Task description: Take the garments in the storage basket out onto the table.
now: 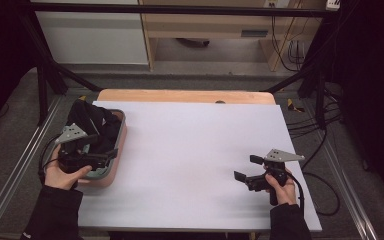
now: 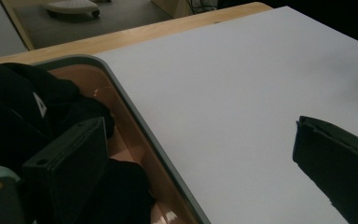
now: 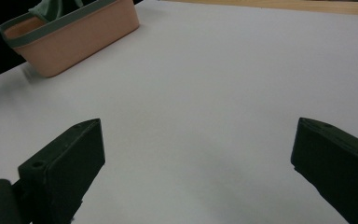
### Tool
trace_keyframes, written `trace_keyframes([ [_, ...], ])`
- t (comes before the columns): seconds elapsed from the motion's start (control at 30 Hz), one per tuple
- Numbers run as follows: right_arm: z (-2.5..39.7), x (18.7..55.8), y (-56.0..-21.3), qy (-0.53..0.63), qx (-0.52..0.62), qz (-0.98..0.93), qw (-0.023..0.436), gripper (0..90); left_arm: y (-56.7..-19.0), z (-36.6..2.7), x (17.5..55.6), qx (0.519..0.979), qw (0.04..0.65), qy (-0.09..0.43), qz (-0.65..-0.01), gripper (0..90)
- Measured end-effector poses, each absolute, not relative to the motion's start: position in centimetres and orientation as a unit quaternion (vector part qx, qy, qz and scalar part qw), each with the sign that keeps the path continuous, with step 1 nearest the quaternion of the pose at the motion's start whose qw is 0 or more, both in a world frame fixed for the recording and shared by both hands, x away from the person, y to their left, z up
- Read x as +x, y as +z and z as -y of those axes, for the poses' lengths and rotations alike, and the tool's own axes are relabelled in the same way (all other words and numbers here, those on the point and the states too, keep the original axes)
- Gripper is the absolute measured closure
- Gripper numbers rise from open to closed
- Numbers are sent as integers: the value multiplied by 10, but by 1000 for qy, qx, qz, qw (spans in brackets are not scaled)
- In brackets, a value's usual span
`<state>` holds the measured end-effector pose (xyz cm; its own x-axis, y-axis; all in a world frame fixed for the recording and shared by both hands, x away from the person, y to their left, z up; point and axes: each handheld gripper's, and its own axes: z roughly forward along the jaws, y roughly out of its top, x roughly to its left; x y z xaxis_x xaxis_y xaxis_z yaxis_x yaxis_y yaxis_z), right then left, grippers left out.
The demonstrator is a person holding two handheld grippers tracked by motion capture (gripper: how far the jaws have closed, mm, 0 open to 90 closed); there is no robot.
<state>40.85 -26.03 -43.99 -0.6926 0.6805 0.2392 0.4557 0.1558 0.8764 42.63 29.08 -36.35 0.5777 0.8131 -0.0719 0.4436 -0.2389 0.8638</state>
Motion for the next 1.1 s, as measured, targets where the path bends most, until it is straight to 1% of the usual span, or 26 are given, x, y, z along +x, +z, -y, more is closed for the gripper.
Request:
trace_keyframes([
  [0.3,261,408,-440,529,378,-752,107,31,-355,-306,434,754,448,218,-428,26],
  [0.53,261,408,-439,529,379,-752,107,32,-353,-315,441,757,432,222,-438,27],
  [0.83,261,408,-439,528,379,-752,107,32,-352,-326,450,752,427,232,-445,27],
  [1.1,261,409,-439,527,381,-752,108,32,-354,-340,459,749,406,245,-462,26],
])
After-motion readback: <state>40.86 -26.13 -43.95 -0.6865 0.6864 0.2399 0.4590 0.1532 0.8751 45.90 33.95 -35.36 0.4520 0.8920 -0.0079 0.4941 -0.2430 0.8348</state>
